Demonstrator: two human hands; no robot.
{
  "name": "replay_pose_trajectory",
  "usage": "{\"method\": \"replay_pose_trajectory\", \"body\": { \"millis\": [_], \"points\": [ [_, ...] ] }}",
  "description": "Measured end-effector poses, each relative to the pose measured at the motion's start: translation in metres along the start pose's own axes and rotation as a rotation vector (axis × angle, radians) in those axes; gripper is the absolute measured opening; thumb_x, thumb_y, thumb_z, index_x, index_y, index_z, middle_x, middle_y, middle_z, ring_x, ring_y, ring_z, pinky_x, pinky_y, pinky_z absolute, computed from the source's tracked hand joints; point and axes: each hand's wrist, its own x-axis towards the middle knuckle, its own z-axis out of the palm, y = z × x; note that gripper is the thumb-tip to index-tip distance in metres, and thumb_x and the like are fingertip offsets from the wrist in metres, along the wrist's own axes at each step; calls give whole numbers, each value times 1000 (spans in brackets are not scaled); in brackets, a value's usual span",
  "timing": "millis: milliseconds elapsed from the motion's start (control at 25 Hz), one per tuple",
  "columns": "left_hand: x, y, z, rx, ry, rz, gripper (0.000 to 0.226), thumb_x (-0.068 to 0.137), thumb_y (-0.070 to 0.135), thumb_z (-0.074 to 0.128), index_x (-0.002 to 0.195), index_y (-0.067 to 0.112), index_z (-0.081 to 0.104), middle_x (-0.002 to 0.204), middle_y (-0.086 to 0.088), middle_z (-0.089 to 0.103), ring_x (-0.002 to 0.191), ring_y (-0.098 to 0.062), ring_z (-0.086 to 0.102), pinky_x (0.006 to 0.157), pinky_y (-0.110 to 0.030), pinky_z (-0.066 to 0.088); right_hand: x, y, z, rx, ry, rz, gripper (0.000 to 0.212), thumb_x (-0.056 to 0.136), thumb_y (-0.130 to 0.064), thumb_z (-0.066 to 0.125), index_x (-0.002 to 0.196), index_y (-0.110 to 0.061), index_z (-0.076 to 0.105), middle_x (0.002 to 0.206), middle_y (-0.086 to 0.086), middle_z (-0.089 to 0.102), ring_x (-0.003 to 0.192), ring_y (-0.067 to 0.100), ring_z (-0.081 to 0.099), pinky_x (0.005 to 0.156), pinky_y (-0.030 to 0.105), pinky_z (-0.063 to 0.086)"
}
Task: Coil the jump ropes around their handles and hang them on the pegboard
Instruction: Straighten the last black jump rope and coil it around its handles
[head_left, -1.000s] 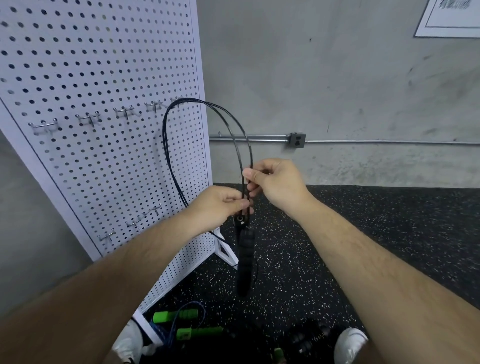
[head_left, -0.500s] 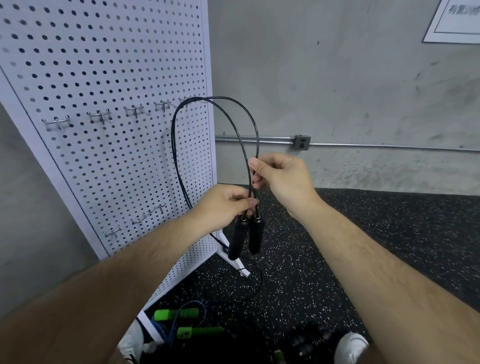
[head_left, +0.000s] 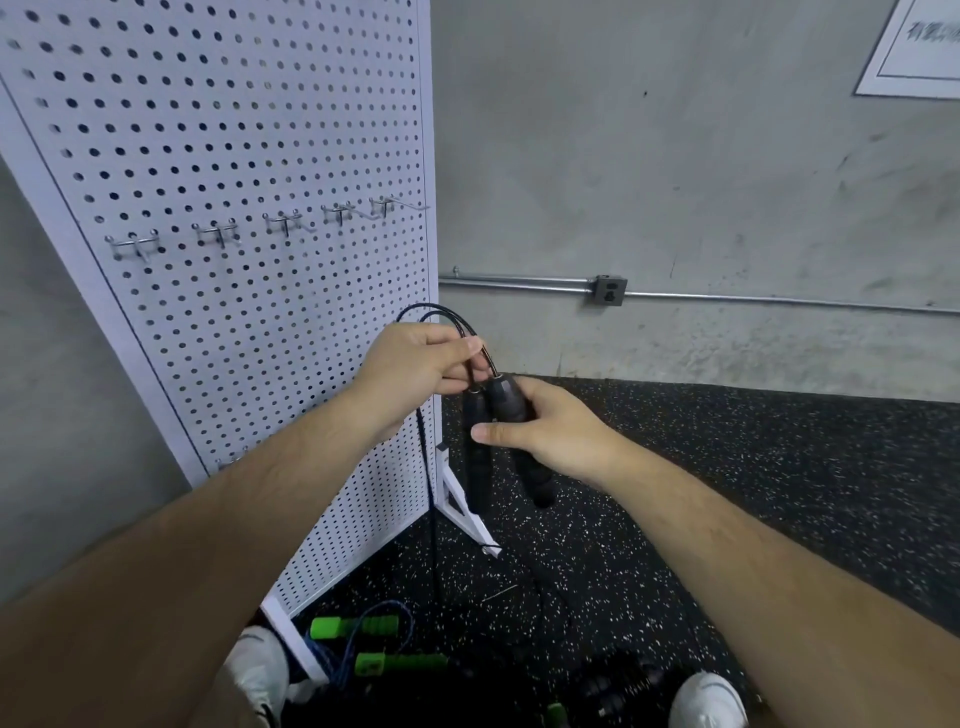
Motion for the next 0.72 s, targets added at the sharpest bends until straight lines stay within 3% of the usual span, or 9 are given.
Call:
{"method": "replay_pose_trajectory", "body": {
  "millis": [80, 280, 320, 400, 480, 520, 600, 680, 720],
  "points": [
    [-1, -1, 0, -64, 24, -27, 20, 98, 20, 65, 92, 3, 75, 88, -7, 78, 88, -17, 76, 75, -23, 59, -1, -1, 2, 78, -27, 28, 35, 79, -31, 85, 110, -27, 69, 100, -12, 75, 91, 0, 69, 82, 20, 48],
    [-3, -1, -9, -199, 43, -110, 19, 97, 20, 66, 95, 3, 75, 87, -8, 78, 82, -19, 76, 89, -36, 60, -3, -3, 7, 106, -87, 30, 21, 84, -28, 80, 101, -19, 72, 88, -9, 75, 81, 2, 69, 76, 20, 50],
    [-3, -2, -12, -110, 35, -115, 23, 99, 23, 63, 95, 4, 75, 80, -6, 77, 75, -18, 75, 89, -37, 60, -3, -5, 6, 93, -83, 28, 20, 84, -29, 80, 99, -18, 72, 86, -8, 74, 80, 4, 68, 76, 22, 50],
    [-5, -3, -19, 440, 96, -8, 40, 105, 36, 51, 90, 7, 75, 72, -2, 73, 67, -18, 71, 80, -38, 61, -2, -9, 3, 69, -66, 35, 20, 84, -33, 80, 93, -17, 72, 82, -7, 73, 76, 6, 68, 75, 24, 52],
    [-10, -1, -23, 949, 170, 330, 31, 102, 34, 48, 98, 12, 71, 90, 2, 70, 84, -18, 67, 82, -32, 55, -2, -13, -3, 16, -73, 44, 20, 84, -36, 80, 84, -18, 70, 75, -7, 71, 70, 6, 66, 72, 24, 51],
    [-13, 0, -25, 991, 79, 506, 25, 96, 25, 54, 115, 16, 66, 111, 4, 63, 104, -14, 60, 95, -29, 48, -2, -15, -5, -15, -88, 53, 22, 83, -37, 80, 80, -19, 69, 73, -7, 70, 68, 7, 65, 72, 24, 51],
    [-17, -2, -24, 1035, -210, 619, 74, 82, 14, 63, 151, 21, 38, 147, 4, 37, 137, -11, 33, 118, -28, 20, -3, -18, -6, -83, -117, 60, 29, 81, -39, 82, 81, -12, 69, 72, -5, 68, 66, 8, 63, 70, 25, 51],
    [-17, -11, -15, 1191, -341, 613, 97, 81, 21, 68, 161, 22, 13, 159, 5, 19, 145, -11, 16, 118, -25, 1, -4, -22, -5, -135, -119, 55, 41, 79, -40, 83, 88, -3, 69, 72, -3, 67, 65, 6, 62, 67, 20, 51],
    [-16, -16, -12, 1228, -330, 638, 98, 82, 26, 70, 161, 21, 13, 158, 3, 22, 145, -13, 20, 118, -24, 3, -4, -24, -4, -154, -114, 48, 41, 78, -40, 84, 89, -3, 70, 72, -4, 68, 63, 3, 62, 64, 16, 50]
  ]
}}
